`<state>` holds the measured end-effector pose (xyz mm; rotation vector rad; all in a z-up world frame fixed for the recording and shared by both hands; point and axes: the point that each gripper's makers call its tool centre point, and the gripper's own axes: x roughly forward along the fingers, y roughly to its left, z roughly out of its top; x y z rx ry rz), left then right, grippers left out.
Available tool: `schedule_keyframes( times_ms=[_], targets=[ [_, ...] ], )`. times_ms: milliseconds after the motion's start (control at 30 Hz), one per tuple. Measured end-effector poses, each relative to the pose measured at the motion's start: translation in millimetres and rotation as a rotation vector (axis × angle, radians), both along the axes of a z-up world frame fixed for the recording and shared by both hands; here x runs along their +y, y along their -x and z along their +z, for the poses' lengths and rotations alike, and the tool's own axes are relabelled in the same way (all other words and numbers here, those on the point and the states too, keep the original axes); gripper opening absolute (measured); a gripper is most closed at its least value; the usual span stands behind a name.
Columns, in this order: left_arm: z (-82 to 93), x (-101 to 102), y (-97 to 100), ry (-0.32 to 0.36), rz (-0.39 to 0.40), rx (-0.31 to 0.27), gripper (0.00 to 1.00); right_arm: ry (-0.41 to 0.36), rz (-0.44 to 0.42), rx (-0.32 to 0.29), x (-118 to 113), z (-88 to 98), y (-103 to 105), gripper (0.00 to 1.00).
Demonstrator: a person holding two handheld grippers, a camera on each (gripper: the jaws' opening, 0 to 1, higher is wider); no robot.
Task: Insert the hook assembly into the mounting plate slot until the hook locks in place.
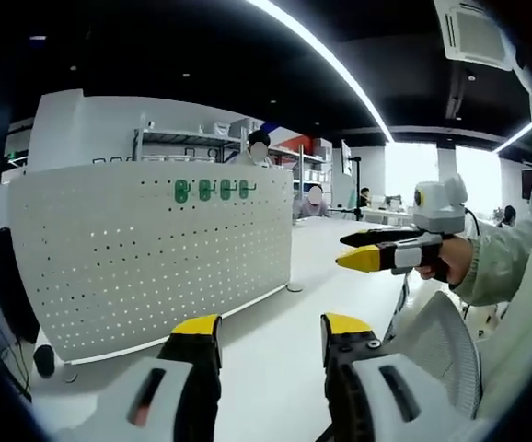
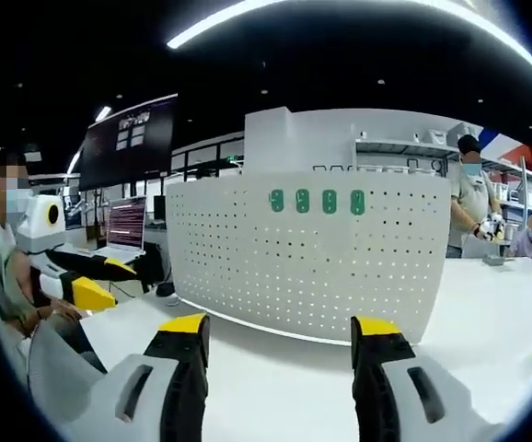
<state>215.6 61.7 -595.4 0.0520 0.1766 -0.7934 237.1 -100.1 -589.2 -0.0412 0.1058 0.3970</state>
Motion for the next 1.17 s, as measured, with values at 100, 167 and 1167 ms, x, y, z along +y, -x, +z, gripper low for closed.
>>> schedule_keyframes(
  times_ms=[100, 167, 1167],
  targets=[
    [-0.4, 3, -0.4, -0.005, 0.002, -0.013, 0.46, -0.004, 0.022, -0.033, 7, 5.7, 12, 0.65],
    [-1.0, 4, 1.0, -0.008, 0.004, -0.018, 0.47, -0.009, 0.029, -0.049, 10, 8.0, 18, 0.66],
    [-5.9, 20, 20.6, 0.008, 0.052, -0.052, 0.55, -0.096, 0.008, -0.134, 16, 24.1, 50, 0.78]
  ],
)
